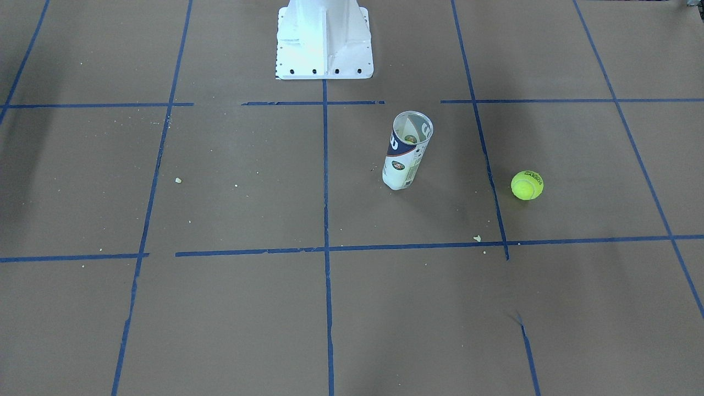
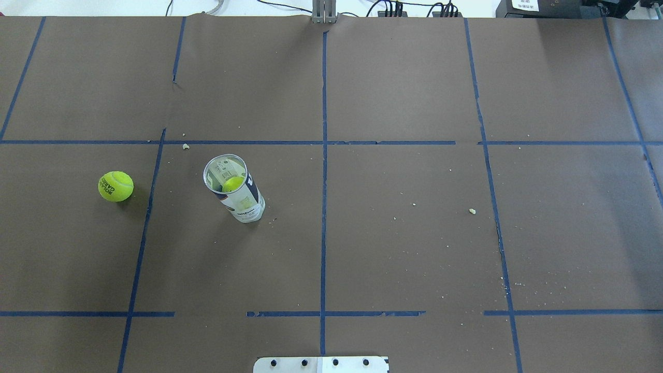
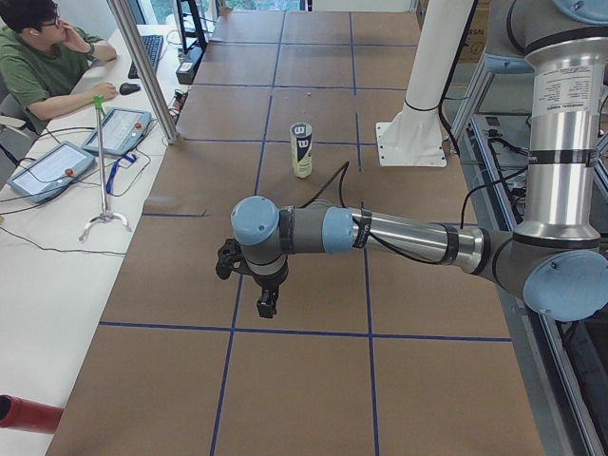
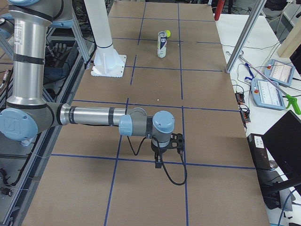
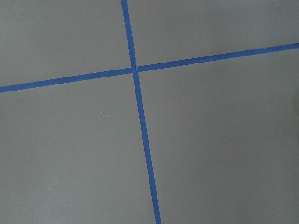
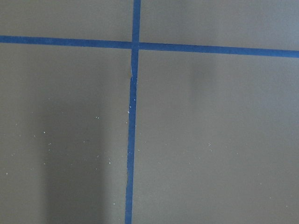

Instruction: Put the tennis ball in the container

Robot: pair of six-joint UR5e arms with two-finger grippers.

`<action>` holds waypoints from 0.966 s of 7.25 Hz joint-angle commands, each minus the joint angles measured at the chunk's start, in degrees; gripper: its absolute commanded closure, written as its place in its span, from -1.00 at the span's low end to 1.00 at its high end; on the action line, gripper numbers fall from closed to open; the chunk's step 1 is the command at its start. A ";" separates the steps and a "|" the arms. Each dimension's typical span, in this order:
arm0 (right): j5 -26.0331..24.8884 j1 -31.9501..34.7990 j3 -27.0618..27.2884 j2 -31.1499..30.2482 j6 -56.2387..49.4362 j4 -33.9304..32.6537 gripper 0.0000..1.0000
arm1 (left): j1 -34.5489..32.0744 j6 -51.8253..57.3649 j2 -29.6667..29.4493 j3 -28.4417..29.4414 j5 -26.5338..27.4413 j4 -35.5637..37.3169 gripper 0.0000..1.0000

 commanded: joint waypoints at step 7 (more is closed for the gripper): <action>0.00 0.00 0.09 -0.05 0.00 0.00 -1.00 | -0.67 -2.18 -6.68 -0.21 -0.35 -0.53 -1.00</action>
